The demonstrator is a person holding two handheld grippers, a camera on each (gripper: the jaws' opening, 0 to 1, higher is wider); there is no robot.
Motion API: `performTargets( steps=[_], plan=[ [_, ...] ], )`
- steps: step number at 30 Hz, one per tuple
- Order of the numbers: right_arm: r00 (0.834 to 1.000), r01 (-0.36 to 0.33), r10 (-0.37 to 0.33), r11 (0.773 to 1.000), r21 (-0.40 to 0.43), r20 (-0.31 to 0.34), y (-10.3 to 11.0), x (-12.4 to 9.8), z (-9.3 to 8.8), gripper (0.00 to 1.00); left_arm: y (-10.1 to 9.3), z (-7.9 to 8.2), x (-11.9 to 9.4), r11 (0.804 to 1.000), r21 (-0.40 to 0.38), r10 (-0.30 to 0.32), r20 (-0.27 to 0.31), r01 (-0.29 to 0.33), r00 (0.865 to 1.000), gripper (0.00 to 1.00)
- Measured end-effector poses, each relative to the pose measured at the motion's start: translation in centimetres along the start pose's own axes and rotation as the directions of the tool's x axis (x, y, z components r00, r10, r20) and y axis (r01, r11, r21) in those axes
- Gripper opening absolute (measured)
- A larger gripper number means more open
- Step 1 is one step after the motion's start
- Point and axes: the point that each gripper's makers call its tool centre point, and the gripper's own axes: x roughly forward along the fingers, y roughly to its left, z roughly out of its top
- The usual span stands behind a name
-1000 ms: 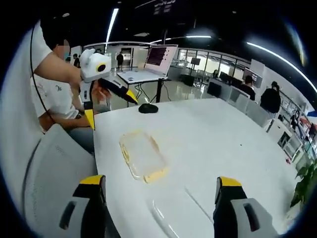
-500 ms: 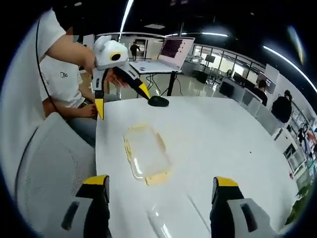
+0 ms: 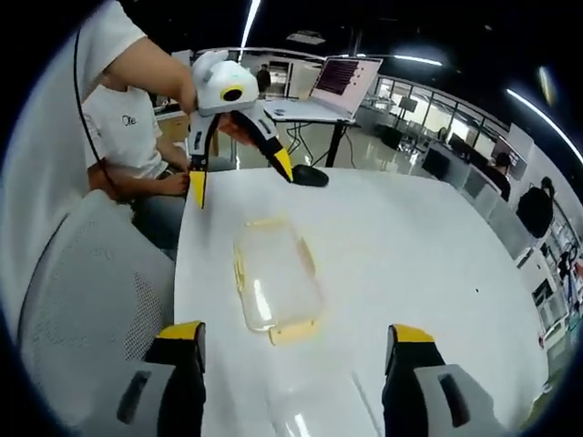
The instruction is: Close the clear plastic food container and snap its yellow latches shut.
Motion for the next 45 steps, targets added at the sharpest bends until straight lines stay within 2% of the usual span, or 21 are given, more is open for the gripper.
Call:
performTargets(
  steps=[5, 10, 14, 19, 30, 45],
  plan=[
    [1.0, -0.02, 0.02, 0.999, -0.026, -0.02, -0.2, 0.9, -0.2, 0.75, 0.6, -0.4, 0.1, 1.0, 0.0, -0.012, 0.0, 0.012, 1.0, 0.76],
    [0.999, -0.039, 0.037, 0.998, -0.051, -0.036, -0.4, 1.7, -0.5, 0.72, 0.8, -1.6, 0.4, 0.999, 0.023, -0.033, -0.035, 0.034, 0.999, 0.73],
    [0.997, -0.066, 0.062, 0.995, -0.076, -0.048, -0.2, 2.1, -0.7, 0.64, 1.0, -2.1, 0.7, 0.999, 0.027, -0.043, -0.044, 0.044, 0.998, 0.75],
    [0.995, -0.079, 0.073, 0.993, -0.084, -0.066, -0.4, 2.7, -1.1, 0.64, 1.3, -3.3, 1.2, 0.998, 0.031, -0.058, -0.071, 0.06, 0.996, 0.71],
    [0.988, -0.12, 0.108, 0.987, -0.111, -0.106, -0.2, 4.5, -1.9, 0.62, 1.7, -4.7, 2.2, 0.994, 0.047, -0.088, -0.111, 0.094, 0.99, 0.67],
    [0.973, -0.172, 0.146, 0.974, -0.145, -0.179, 0.1, 6.1, -3.7, 0.53, 1.6, -5.7, 3.5, 0.987, 0.071, -0.132, -0.14, 0.143, 0.981, 0.61]
  ],
)
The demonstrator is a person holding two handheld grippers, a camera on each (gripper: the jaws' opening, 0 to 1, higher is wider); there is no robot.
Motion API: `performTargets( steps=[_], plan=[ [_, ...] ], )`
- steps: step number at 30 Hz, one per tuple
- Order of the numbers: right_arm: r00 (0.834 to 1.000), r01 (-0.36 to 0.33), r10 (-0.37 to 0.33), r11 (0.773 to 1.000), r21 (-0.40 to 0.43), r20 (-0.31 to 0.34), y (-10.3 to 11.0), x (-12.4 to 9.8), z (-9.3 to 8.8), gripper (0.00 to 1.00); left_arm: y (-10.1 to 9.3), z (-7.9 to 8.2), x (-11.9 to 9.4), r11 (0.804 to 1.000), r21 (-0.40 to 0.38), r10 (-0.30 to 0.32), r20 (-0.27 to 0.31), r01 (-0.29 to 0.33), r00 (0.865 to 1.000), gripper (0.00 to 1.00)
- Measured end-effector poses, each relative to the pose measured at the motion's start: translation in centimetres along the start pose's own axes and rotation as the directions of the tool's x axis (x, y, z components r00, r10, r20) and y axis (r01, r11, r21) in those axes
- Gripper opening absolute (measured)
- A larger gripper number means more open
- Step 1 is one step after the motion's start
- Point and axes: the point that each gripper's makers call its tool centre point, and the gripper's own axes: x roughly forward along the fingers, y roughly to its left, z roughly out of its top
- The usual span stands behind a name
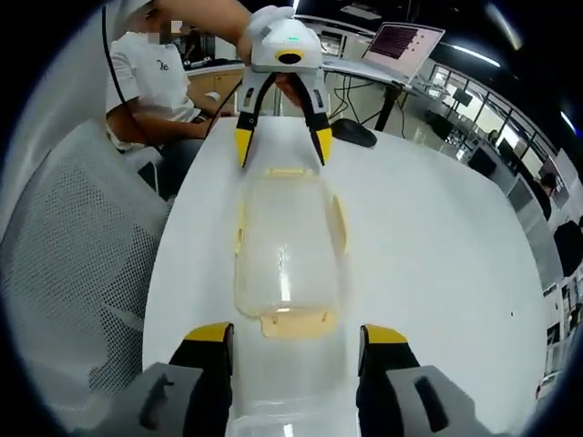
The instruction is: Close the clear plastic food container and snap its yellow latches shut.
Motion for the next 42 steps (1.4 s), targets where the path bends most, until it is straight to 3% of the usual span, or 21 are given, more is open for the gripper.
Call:
performTargets(
  steps=[14, 25, 42],
  plan=[
    [1.0, -0.017, 0.017, 1.0, -0.017, -0.012, -0.4, 1.1, -0.2, 0.47, 0.4, -0.9, 0.4, 1.0, 0.008, -0.013, -0.025, 0.013, 1.0, 0.55],
    [0.999, -0.034, 0.031, 0.997, -0.068, -0.044, -0.1, 1.8, -0.3, 0.44, 0.1, -0.7, 0.8, 0.999, 0.031, -0.026, -0.035, 0.027, 0.999, 0.5],
    [0.996, -0.059, 0.055, 0.997, -0.047, -0.072, 0.0, 3.0, -0.5, 0.39, 0.3, -1.1, 1.2, 0.999, 0.041, -0.026, -0.053, 0.028, 0.998, 0.42]
  ],
)
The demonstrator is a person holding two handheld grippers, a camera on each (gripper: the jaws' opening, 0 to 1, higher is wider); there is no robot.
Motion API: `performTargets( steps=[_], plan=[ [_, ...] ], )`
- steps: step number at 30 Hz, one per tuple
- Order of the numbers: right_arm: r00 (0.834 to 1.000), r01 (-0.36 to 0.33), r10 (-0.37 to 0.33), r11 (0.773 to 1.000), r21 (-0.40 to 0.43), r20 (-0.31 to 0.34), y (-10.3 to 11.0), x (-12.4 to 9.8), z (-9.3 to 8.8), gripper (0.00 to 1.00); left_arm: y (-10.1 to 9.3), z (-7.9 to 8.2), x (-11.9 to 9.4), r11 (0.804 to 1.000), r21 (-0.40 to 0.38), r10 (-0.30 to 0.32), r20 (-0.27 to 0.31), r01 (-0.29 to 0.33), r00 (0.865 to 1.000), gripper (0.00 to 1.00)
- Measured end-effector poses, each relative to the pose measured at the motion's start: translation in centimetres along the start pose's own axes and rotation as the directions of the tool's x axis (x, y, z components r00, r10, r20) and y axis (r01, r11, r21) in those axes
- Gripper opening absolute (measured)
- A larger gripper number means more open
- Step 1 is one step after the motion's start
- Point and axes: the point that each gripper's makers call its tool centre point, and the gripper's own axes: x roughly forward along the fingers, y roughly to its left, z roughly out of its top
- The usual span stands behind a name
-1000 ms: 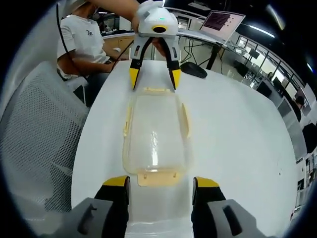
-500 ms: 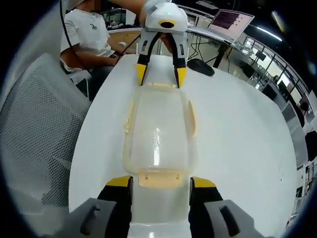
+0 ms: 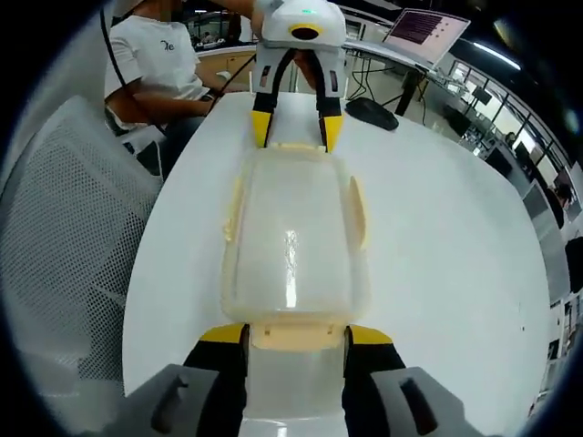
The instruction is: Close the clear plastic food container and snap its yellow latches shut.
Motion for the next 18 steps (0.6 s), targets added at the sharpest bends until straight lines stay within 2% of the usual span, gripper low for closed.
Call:
performTargets(
  steps=[7, 18],
  plan=[
    [1.0, -0.023, 0.023, 1.0, 0.01, 0.007, 0.1, 0.04, -0.01, 0.37, -0.17, 0.07, 0.06, 1.0, -0.012, -0.005, 0.002, 0.005, 1.0, 0.39],
    [1.0, 0.005, -0.005, 1.0, -0.003, 0.011, -0.05, -0.32, 0.25, 0.37, -0.07, 0.04, -0.16, 1.0, 0.011, 0.008, -0.016, -0.008, 1.0, 0.38]
  ],
)
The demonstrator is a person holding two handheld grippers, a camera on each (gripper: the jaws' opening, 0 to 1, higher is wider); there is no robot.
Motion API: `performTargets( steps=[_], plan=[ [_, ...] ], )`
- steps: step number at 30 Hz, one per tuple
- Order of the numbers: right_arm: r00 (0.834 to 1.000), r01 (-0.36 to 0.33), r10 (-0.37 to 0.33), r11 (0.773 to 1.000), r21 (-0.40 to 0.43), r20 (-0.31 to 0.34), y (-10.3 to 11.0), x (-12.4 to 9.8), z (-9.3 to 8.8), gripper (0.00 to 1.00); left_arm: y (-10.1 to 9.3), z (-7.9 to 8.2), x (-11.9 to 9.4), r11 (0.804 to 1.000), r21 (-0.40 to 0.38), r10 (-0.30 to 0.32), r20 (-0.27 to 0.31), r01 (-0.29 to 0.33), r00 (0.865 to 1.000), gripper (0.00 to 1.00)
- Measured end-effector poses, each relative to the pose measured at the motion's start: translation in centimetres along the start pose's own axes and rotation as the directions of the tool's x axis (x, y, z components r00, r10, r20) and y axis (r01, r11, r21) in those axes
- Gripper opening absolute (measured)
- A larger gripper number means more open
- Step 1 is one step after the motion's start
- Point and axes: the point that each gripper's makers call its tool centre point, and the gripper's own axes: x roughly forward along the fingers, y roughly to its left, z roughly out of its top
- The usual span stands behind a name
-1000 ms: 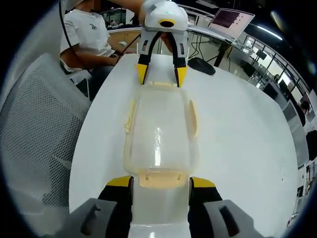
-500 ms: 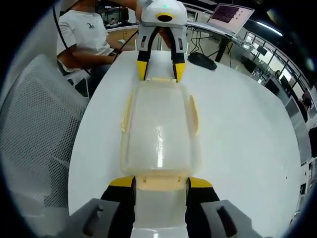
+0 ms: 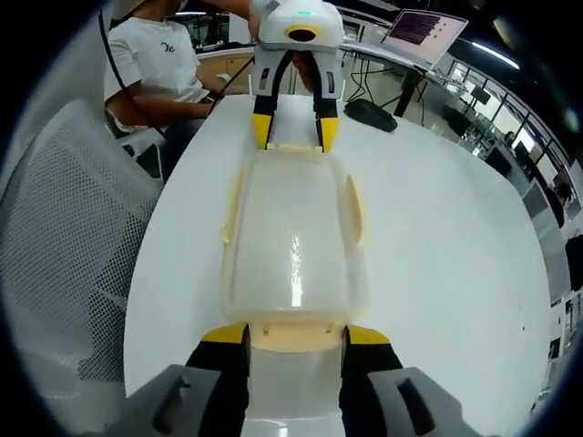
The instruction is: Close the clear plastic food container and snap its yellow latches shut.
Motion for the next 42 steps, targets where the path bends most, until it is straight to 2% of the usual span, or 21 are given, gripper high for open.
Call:
performTargets(
  steps=[8, 21, 26, 31, 42],
  plan=[
    [1.0, -0.015, 0.015, 1.0, 0.016, 0.027, 0.3, -1.0, 0.6, 0.37, -0.3, 0.4, -1.1, 1.0, 0.0, -0.003, 0.003, 0.003, 1.0, 0.38],
    [0.999, -0.004, 0.004, 1.0, 0.006, 0.042, 0.4, -3.5, 1.2, 0.37, -0.5, 2.4, -2.8, 1.0, 0.015, 0.004, -0.003, -0.004, 1.0, 0.37],
    [0.998, -0.016, 0.016, 1.0, 0.012, 0.062, 0.7, -4.6, 1.4, 0.36, -0.7, 3.2, -3.4, 1.0, 0.016, -0.008, -0.015, 0.008, 1.0, 0.37],
    [0.997, -0.02, 0.019, 1.0, 0.023, 0.073, 0.8, -5.6, 1.6, 0.36, -0.8, 3.8, -3.8, 0.999, 0.033, 0.006, -0.036, -0.005, 0.999, 0.37],
    [0.996, -0.019, 0.018, 1.0, 0.009, 0.085, 1.2, -8.3, 1.2, 0.36, -1.3, 6.3, -4.7, 0.999, 0.03, 0.025, -0.04, -0.024, 0.999, 0.37]
  ],
)
